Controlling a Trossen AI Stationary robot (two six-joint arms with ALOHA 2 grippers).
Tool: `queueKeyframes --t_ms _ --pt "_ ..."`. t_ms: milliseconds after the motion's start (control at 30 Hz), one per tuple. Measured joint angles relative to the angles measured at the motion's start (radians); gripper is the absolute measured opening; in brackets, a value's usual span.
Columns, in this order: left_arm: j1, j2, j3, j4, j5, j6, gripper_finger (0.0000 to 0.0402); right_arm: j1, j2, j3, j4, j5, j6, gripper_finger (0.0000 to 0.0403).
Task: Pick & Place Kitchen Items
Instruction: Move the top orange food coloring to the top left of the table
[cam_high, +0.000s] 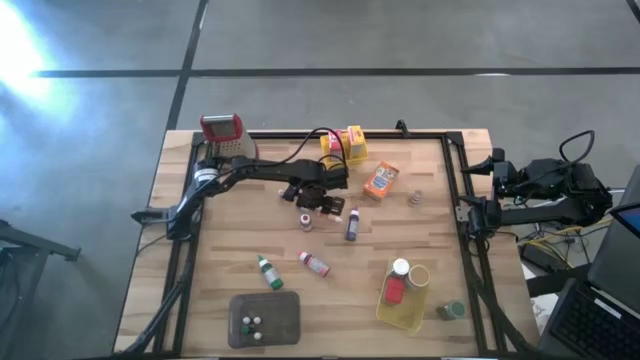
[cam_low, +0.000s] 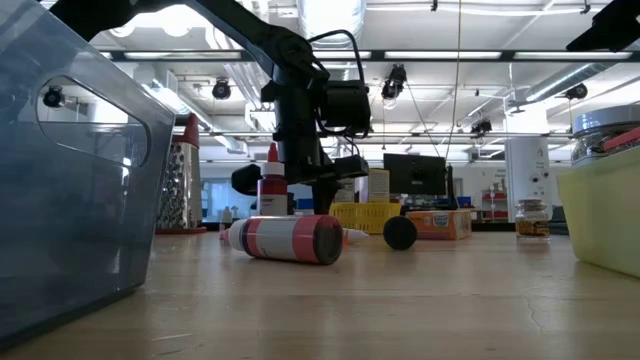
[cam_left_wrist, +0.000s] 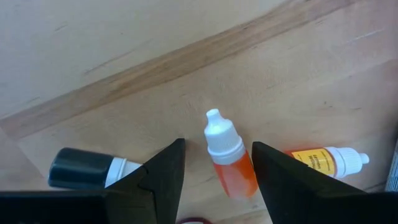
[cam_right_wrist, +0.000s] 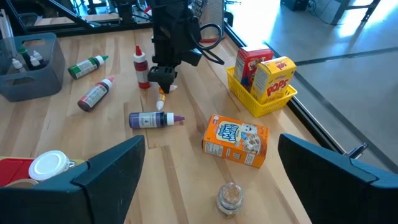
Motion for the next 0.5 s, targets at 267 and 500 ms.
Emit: queueKeyframes --t_ms 267,500 --pt "0.001 0.000 -0.001 0.007 -0.011 0.007 0.0188 0.000 0.000 0.000 0.000 0.000 0.000 0.0364" --pt "0.000 0.000 -0.002 0.016 -0.051 0.027 0.0129 0.000 0.000 0.000 0.000 0.000 0.000 0.0364"
